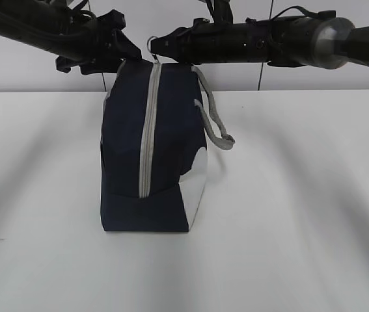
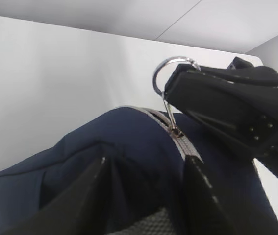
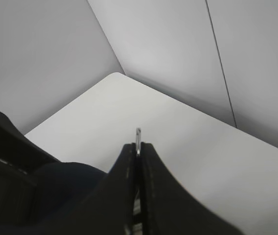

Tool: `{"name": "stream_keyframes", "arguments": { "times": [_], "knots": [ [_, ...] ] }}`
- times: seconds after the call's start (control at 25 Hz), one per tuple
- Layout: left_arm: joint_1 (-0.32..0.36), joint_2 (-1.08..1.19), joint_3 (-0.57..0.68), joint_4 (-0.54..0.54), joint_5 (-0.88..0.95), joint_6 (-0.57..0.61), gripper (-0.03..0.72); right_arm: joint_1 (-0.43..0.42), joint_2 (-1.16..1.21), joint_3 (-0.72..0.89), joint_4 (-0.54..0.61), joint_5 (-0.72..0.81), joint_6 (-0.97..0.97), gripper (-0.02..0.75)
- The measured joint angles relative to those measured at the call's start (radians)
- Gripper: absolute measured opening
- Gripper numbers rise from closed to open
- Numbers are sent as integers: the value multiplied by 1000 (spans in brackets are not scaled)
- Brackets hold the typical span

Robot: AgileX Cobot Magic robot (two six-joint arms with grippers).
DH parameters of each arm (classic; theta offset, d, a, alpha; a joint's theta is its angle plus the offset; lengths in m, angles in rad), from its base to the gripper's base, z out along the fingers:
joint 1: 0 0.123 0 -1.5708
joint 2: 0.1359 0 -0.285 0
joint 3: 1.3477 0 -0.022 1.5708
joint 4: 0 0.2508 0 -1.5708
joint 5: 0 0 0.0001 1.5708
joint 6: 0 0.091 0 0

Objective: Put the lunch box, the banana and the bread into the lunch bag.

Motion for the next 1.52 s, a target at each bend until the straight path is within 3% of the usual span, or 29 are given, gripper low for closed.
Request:
{"name": "stream_keyframes", "arguments": {
  "times": [0.2,0.28,0.88,1.52],
  "knots": [
    [0,0,0,-2,4,2,71,0,0,0,0,0,0,6],
    [0,5,0,-2,6,8,20,0,0,0,0,0,0,6],
    [-1,7,0,-2,55,165,1,-8,0,-64,-37,-49,76,6],
    [-1,-27,0,-107,202,476,1,-35,6,-81,-90,-23,138,6]
  ]
}}
